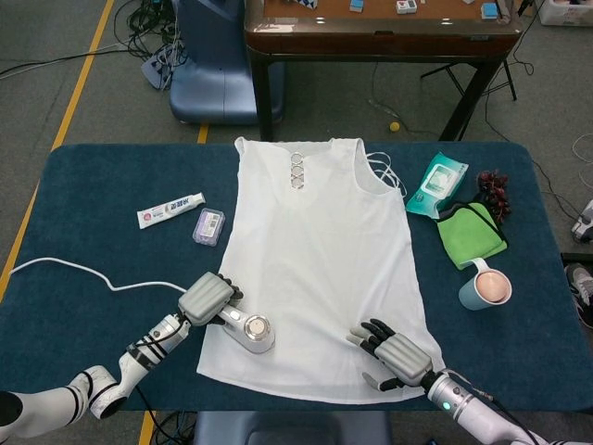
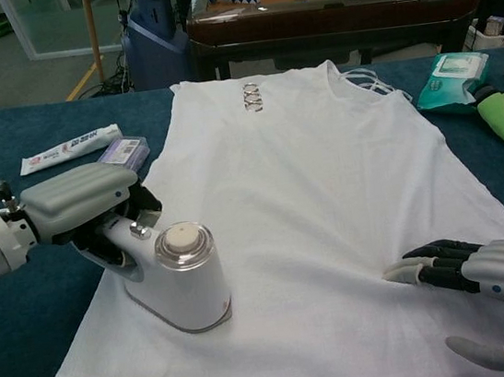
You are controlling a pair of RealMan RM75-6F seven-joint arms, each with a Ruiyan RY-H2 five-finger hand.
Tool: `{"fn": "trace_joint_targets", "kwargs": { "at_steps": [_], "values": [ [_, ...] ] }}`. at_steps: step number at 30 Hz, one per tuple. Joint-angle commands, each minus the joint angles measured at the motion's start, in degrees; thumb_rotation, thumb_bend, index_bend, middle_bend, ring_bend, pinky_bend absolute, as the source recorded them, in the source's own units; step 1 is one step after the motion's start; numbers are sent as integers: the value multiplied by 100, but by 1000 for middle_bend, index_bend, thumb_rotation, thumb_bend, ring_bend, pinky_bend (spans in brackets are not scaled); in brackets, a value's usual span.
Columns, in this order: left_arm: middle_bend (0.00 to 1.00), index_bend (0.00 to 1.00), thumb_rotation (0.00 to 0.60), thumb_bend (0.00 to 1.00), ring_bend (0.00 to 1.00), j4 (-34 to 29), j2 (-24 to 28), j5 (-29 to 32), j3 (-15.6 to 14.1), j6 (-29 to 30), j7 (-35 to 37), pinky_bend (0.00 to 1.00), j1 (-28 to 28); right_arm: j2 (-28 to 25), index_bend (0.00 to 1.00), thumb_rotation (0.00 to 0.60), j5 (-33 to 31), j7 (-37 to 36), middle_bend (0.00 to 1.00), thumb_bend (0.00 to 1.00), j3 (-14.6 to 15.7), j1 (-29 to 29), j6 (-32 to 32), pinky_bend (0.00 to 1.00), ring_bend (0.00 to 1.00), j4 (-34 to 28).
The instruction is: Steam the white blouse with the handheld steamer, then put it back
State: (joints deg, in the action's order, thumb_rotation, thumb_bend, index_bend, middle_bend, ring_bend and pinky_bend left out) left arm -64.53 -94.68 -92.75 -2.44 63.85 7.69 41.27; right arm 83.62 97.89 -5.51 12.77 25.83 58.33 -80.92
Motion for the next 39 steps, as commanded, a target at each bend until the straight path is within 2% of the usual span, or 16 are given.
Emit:
{"fn": "trace_joint_targets", "kwargs": {
  "at_steps": [1,10,14,21,28,39],
  "values": [
    [679,816,600,246,582,-65,90,-35,-33,44,-9,570,-43,-14,5,306,-1,35,102,481,-6,-3,6,0,0,-28],
    [679,815,600,246,582,-421,534,-97,-91,281,75,570,-233,-259,5,308,134,-93,102,481,-161,13,414,0,0,-363],
    [679,815,600,246,582,-595,769,32,-3,395,203,570,-348,-694,5,310,229,-160,102,474,-398,104,777,0,0,-816],
    [679,815,600,246,582,-592,1037,576,299,369,489,570,-547,-1835,5,309,99,213,102,356,-920,164,1315,0,0,-1889],
    [677,809,600,246,576,70,928,1191,643,184,753,570,-706,-2762,2,308,-213,644,102,273,-1290,-45,1786,0,0,-2604],
    [672,789,600,246,568,1477,312,1303,705,14,895,569,-794,-3030,0,306,-321,806,102,244,-1360,-338,1963,0,0,-2736]
  ]
}}
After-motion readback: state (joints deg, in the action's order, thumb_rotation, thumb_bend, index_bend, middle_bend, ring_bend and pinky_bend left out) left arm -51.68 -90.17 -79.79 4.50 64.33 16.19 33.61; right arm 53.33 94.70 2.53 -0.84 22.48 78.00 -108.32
